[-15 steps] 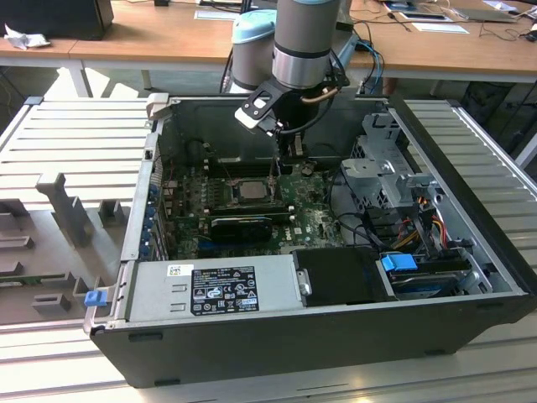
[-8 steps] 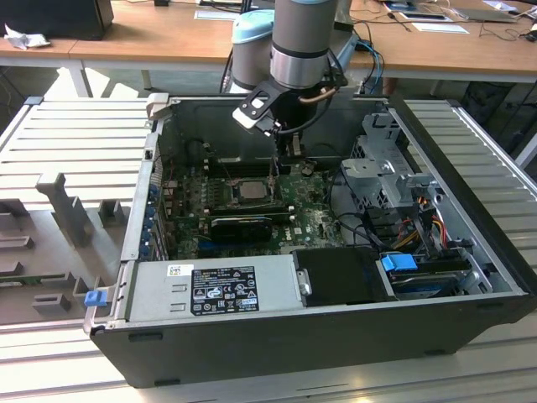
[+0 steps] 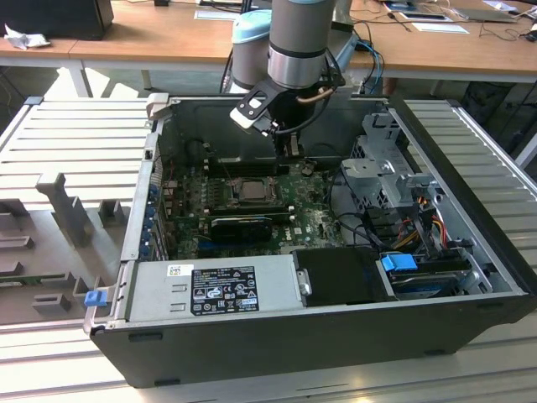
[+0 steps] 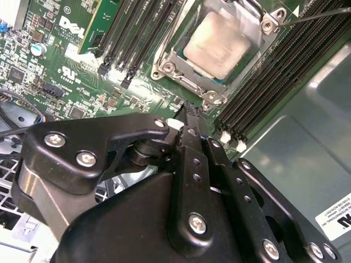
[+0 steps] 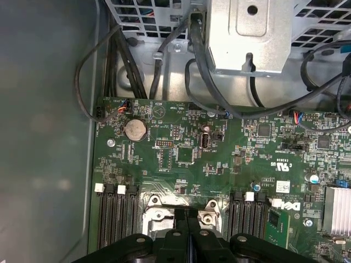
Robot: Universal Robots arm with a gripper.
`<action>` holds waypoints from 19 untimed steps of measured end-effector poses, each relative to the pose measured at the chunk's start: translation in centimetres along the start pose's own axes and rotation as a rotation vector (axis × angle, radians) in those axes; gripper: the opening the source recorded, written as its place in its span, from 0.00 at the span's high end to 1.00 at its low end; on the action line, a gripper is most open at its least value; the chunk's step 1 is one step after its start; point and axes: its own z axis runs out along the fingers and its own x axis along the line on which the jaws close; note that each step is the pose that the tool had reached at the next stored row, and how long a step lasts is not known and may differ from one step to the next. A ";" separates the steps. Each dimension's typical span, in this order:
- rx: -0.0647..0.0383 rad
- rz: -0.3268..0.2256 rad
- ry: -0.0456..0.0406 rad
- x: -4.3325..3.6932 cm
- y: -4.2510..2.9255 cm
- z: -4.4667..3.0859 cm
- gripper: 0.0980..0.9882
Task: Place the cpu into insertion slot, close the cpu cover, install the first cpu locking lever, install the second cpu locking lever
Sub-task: 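Close the cpu cover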
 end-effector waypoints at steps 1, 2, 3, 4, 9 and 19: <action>0.000 0.000 0.0001 0.00 -0.03 0.00 0.99; 0.000 0.000 0.0000 0.00 -0.06 0.00 0.99; 0.000 0.000 0.0000 0.00 -0.09 0.00 0.99; 0.000 0.000 0.0000 0.01 -0.11 0.00 0.99; 0.000 0.000 0.0000 0.02 -0.31 0.00 0.99; 0.000 0.000 0.0000 0.06 -1.00 0.00 0.99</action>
